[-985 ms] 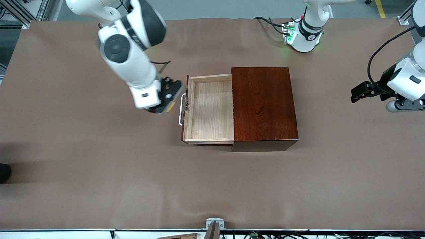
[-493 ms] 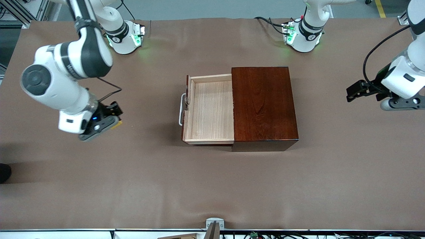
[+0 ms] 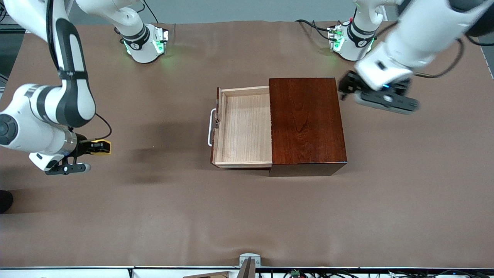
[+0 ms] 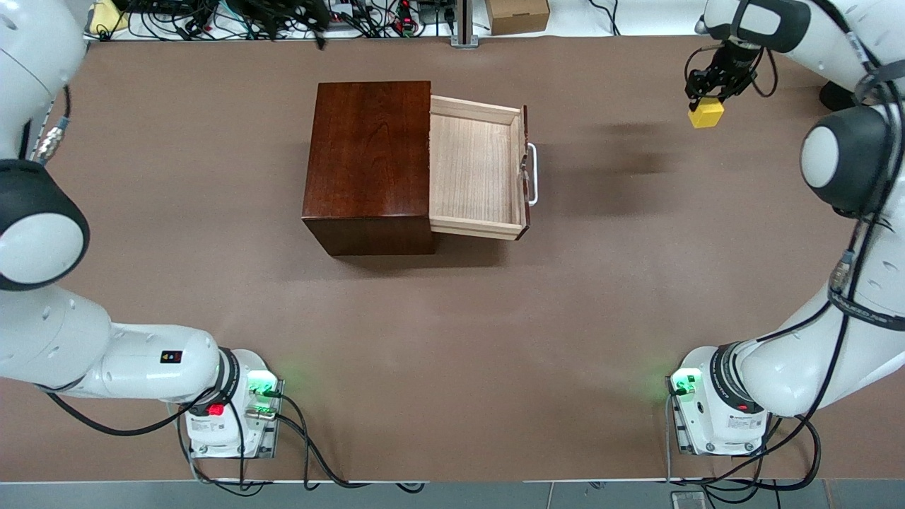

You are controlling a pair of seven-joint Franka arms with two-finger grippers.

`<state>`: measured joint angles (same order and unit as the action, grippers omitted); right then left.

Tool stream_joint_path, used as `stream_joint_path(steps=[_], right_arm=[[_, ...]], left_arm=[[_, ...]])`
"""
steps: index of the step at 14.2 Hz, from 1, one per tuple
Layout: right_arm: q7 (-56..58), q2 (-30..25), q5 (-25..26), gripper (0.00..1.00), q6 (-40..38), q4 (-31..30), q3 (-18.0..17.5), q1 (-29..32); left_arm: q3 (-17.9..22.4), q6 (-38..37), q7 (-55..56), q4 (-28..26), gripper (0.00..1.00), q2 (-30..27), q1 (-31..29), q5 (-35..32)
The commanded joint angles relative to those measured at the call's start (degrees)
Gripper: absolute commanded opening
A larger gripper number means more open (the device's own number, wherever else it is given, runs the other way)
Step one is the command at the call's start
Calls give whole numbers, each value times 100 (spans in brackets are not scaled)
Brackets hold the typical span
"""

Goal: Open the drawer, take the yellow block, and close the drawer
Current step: 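Carry the cube away with the right gripper while the left gripper returns to the handle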

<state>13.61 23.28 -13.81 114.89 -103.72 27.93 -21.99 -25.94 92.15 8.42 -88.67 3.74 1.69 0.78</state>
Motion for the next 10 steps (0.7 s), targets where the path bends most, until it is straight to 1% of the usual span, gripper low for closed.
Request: stream_joint_path(steps=[1, 2, 3, 4, 7, 8, 9, 10], right_arm=[[-192, 562, -437, 0, 323, 97, -86, 177], [-183, 668, -577, 0, 332, 106, -86, 204], [-174, 756, -718, 0, 393, 115, -86, 222], [-174, 870, -763, 0, 516, 115, -86, 230], [-139, 1108, -816, 0, 841, 141, -120, 309], [-139, 1091, -807, 0, 868, 141, -347, 518], [-130, 1073, -738, 0, 886, 168, -950, 1095], [-139, 1073, -641, 0, 1060, 177, -1460, 1536]], left_arm=[[-778, 92, -16, 69, 100, 65, 7, 28], [-1016, 249, -16, 156, 100, 170, 85, -42], [-1105, 390, -77, 218, 100, 302, 165, -60], [-1167, 478, -60, 297, 100, 495, 331, -52], [-1185, 680, -121, 875, 100, 1329, 1051, -130], [-1177, 882, -148, 1069, 100, 1627, 1323, -314], [-1159, 1145, -217, 1254, 100, 1900, 1621, -542], [-1116, 1426, -236, 1377, 100, 2112, 1903, -727]])
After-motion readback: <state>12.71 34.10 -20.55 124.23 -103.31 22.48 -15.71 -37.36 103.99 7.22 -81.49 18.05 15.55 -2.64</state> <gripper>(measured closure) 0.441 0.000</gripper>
